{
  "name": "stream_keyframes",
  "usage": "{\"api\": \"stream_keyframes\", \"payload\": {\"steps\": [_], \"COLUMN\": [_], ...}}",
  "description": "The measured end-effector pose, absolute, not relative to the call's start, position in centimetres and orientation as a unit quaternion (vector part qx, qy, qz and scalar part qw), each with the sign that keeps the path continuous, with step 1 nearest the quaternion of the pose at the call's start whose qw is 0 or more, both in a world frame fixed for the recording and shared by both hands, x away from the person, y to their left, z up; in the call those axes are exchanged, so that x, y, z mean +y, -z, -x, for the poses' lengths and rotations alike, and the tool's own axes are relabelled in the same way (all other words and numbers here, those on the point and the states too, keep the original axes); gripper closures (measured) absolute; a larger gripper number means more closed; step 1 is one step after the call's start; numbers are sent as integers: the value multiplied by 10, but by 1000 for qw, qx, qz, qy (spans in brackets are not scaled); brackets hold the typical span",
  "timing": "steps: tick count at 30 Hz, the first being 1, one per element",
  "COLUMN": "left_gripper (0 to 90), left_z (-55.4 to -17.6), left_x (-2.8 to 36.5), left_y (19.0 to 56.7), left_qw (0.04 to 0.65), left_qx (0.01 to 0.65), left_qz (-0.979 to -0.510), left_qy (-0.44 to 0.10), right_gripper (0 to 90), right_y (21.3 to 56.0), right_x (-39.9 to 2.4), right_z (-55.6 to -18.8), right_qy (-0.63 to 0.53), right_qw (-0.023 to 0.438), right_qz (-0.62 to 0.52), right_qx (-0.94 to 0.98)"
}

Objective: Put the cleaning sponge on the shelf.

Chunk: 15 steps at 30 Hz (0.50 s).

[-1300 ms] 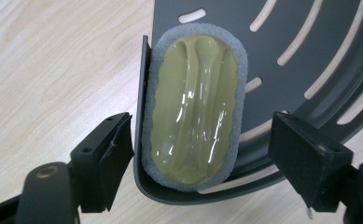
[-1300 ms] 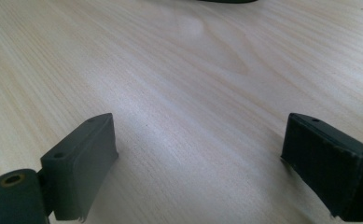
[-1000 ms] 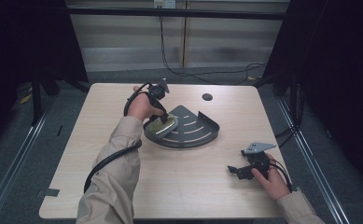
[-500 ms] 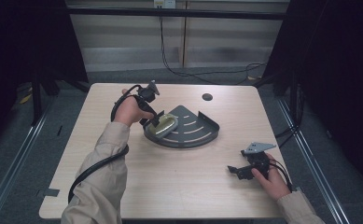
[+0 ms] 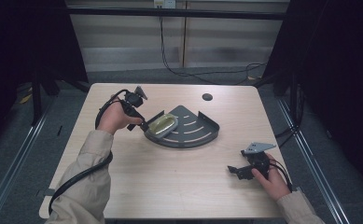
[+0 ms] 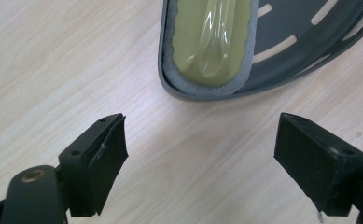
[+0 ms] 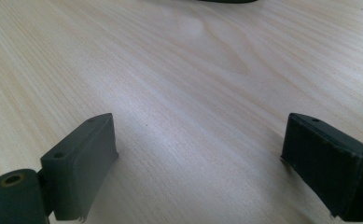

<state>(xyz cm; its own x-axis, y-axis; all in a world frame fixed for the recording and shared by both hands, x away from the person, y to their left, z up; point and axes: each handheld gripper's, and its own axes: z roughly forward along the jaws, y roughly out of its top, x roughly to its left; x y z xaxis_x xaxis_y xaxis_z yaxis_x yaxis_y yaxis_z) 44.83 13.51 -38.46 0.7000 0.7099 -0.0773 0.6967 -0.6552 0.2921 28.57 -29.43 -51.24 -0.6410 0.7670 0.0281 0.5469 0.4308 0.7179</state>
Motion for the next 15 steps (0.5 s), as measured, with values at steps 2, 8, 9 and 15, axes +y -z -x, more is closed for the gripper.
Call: {"api": "stream_keyframes", "payload": {"steps": [2, 8, 9, 15], "left_gripper": [161, 162, 162, 162], "left_z": [-446, -439, -437, -428], "left_x": [139, 150, 152, 158], "left_y": [386, 390, 390, 393], "left_qw": [152, 157, 158, 169], "left_qx": [388, 397, 396, 385], "left_qz": [-909, -904, -905, -907], "left_qy": [-20, -15, -14, -13], "right_gripper": [93, 93, 93, 93], "right_y": [512, 512, 512, 512], "right_x": [-294, -294, -294, -294], "right_z": [-286, -286, -286, -286], "right_qy": [-359, -359, -358, -359], "right_qw": [153, 154, 154, 154], "right_qz": [-395, -395, -395, -394], "right_qx": [832, 832, 832, 832]}}
